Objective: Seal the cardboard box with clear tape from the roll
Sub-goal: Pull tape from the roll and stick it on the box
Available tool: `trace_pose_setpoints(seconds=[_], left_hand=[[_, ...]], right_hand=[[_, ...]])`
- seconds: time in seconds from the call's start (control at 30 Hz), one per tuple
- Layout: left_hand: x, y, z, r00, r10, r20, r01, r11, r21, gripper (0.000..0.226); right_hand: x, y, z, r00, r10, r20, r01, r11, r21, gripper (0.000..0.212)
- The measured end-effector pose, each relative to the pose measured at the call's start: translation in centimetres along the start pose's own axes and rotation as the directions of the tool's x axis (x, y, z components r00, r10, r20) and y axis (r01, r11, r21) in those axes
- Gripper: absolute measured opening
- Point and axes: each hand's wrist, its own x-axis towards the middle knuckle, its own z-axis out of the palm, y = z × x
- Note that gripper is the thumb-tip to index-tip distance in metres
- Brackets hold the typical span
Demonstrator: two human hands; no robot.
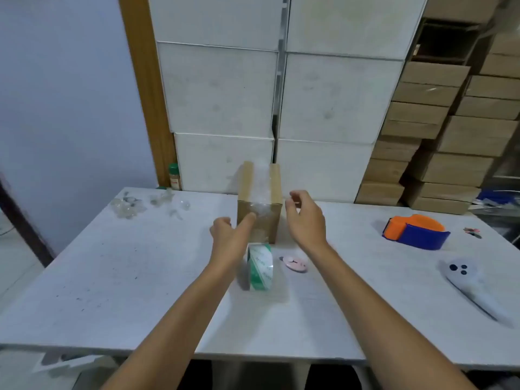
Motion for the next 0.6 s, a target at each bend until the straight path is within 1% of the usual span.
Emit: trace_pose_setpoints(seconds=[0.07,0.13,0.23,0.27,0.33,0.4,0.47,0.5,0.6], left_hand=[[-0.2,-0.6,0.1,0.997,-0.039,0.070,0.041,0.999,-0.019,0.069],[-0.3,-1.5,0.0,0.991,-0.040,0.129,0.042,0.999,-0.009,0.055],[-0.5,-1.2,0.2,0.986,-0.022,0.165,0.025,1.000,-0.015,0.027],[-0.4,-1.0,0.2,0.986,-0.016,0.167,0.021,0.999,-0.028,0.022],[-0.1,-0.9,0.3,0.987,-0.007,0.161,0.014,0.999,-0.043,0.020],[0.2,-0.8,0.6,0.987,-0.003,0.160,0.015,0.997,-0.073,0.027],[0.3,-0.5,0.8,0.986,-0.007,0.164,0.024,0.995,-0.099,0.032],[0.4,-0.4,0.9,0.987,-0.007,0.163,0.025,0.994,-0.110,0.030],[0.7,-0.6,1.2,0.988,0.014,0.155,0.009,0.989,-0.146,0.013]], right_hand=[[-1.1,0.6,-0.4,1.000,0.006,-0.009,-0.006,1.000,-0.025,0.029],[-2.9,1.8,-0.6,0.997,0.029,0.066,-0.022,0.995,-0.102,0.033],[-4.5,3.3,-1.3,0.985,0.069,0.157,-0.032,0.973,-0.228,0.040],[-4.9,3.6,-1.5,0.981,0.071,0.183,-0.021,0.965,-0.262,0.043],[-6.0,4.3,-1.5,0.965,0.079,0.248,0.018,0.930,-0.366,0.048],[-6.6,4.9,-1.2,0.957,0.082,0.279,0.048,0.902,-0.429,0.048],[-6.7,5.5,-1.0,0.962,0.057,0.265,0.063,0.904,-0.424,0.039],[-6.7,5.7,-0.9,0.966,0.043,0.254,0.065,0.913,-0.403,0.033],[-6.9,5.8,-0.5,0.971,0.004,0.240,0.080,0.938,-0.337,0.023]])
